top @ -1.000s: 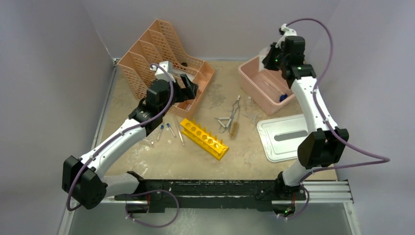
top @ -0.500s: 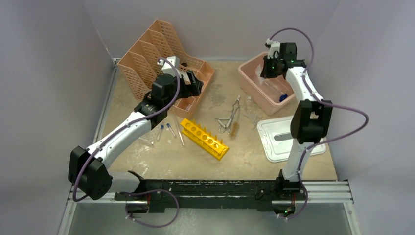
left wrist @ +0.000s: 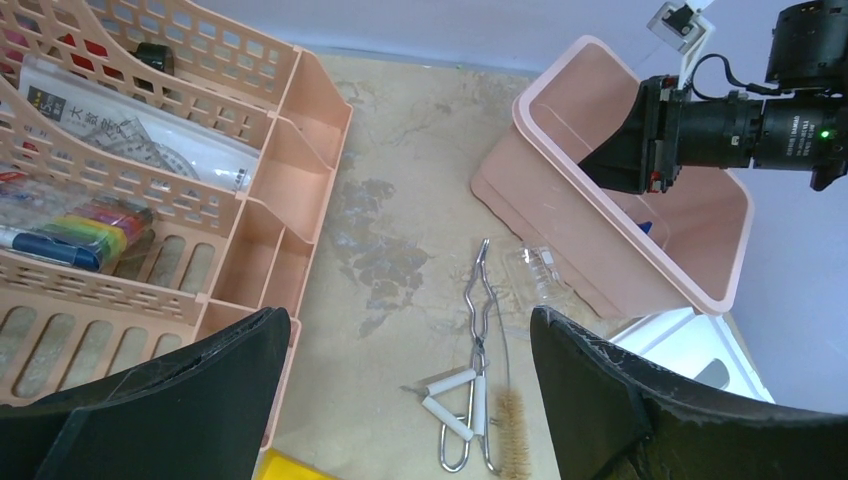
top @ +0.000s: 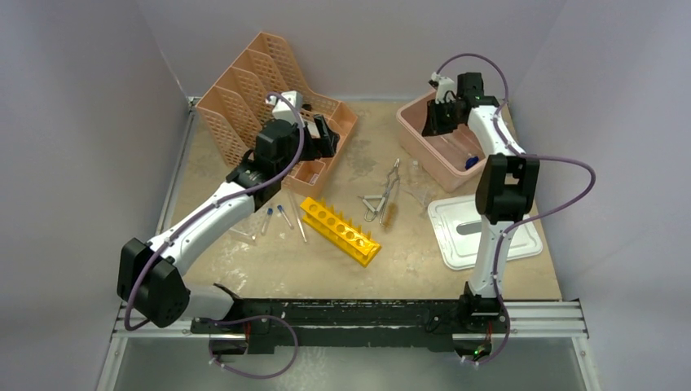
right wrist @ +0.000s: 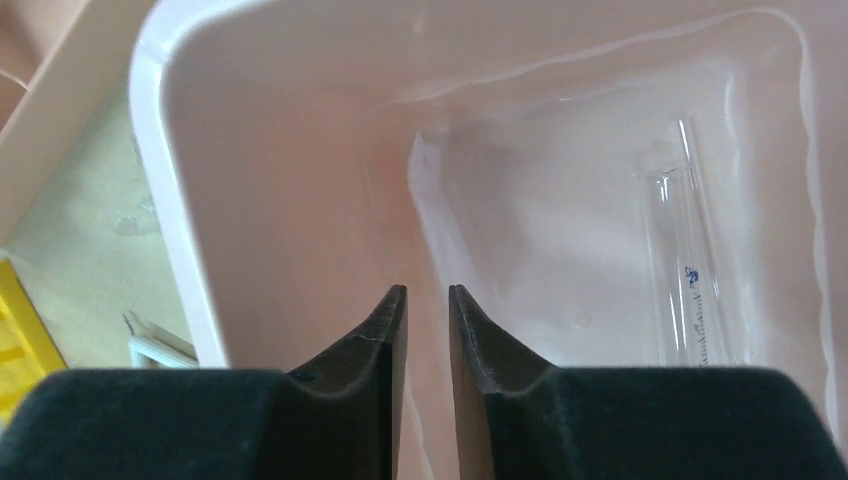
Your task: Organize the chemistry lab equipment
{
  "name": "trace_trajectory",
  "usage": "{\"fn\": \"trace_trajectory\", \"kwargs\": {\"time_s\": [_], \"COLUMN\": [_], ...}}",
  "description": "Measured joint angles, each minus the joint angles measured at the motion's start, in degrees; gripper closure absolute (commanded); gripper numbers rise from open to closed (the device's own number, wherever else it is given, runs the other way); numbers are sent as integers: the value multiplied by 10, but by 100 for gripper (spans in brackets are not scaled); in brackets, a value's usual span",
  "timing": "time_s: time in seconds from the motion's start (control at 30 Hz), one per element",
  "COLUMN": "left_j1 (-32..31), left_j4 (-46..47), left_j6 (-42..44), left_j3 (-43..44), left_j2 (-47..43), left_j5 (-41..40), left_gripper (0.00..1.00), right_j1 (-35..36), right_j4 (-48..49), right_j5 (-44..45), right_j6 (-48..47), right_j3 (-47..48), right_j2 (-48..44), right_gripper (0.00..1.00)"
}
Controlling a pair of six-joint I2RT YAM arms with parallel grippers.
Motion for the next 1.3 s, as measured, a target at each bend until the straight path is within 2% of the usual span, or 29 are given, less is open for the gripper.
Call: {"fn": "trace_trajectory", "kwargs": {"time_s": [0.07,0.2,0.37,0.6,0.77,0.9,1.13,1.3], "left_j1": [0,0,0,0,0,0,0,0], "left_j4": [-2,-6,-10,-10,-10,-8,-6,-5], "left_j6": [5,12,18,19,17,8,-10,-24], "left_j3": [6,15,22,24,24,21,-9,-24], "left_j2": [5,11,12,12,12,5,-42,-57], "left_j5": [0,-1,-1,0,-1,-9,-28,-31], "left_gripper": [10,10,10,10,11,11,11,11], "right_j1": [0,0,0,8,68,130,200,238], "right_j4": [-1,1,9,54,82,85,86,96], "right_j5": [0,11,59,107,162,181,285,356], "right_j6": [3,16,37,62,56,36,-1,0], "right_j3": [8,10,2,-57,-142,-195,-298,-316], "right_j2": [0,-6,-56,-206,-301,-323,-321,-299], "right_gripper": [62,54,51,50,50,51,45,38]}}
